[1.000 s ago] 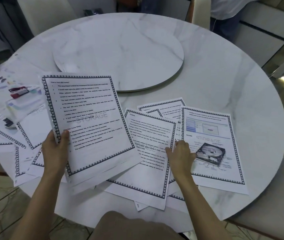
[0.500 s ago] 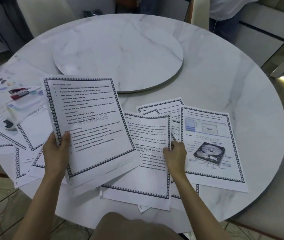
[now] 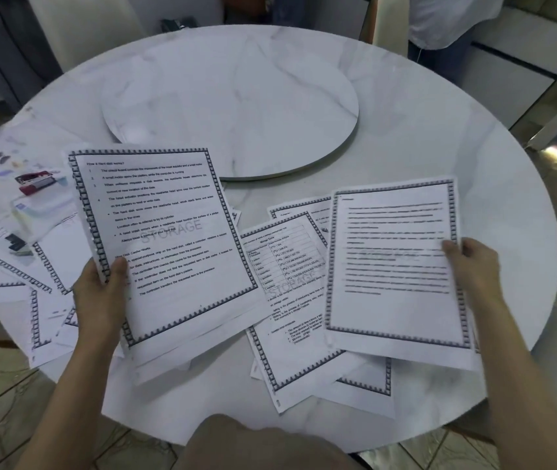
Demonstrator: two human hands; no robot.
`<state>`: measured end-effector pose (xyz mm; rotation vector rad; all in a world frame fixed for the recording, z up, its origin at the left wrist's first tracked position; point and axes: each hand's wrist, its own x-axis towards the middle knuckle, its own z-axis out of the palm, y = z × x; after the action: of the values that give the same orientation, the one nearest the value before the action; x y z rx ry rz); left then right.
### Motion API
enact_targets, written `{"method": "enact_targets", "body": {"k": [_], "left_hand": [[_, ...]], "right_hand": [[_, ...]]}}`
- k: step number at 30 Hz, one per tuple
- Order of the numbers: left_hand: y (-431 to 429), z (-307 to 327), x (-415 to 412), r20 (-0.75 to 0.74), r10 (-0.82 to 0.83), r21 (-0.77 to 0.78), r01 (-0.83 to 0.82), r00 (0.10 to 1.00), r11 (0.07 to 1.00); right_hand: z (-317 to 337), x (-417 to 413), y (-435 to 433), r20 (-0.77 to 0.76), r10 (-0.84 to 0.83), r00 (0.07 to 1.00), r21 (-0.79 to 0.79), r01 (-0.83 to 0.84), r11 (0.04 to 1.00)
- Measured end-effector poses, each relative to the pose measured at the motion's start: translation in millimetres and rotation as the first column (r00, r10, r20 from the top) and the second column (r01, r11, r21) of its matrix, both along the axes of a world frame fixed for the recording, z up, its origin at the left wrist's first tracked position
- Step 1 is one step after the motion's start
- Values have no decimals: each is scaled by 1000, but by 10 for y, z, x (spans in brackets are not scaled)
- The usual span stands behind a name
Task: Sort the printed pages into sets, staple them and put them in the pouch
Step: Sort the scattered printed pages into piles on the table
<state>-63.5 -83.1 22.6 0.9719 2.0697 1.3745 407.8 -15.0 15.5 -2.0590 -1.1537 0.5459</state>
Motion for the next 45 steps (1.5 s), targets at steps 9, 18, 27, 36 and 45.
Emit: {"method": "enact_targets", "body": {"k": [9,18,27,36,45], "left_hand": [[18,-27,-1,37,0,8,0,999,1000],[0,-46,-26,42,7,6,-7,999,1000],[4,-42,-35,35,23,14,-23,999,1000],[-49,-57,-86,33,13,26,-14,999,1000],[-58,-106,-108,39,12,9,-13,999,1000]], "right_hand": [[-221,460,-85,128,5,992,-182,18,983],[-328,375,-100,251,-97,963,-66,117,991],[-225,-464,-22,212,257,943,37,-271,962],[-493,-1252,37,194,538,820,-189,-507,841],[-516,-1445,78,244,510,825,-209,-469,858]]}}
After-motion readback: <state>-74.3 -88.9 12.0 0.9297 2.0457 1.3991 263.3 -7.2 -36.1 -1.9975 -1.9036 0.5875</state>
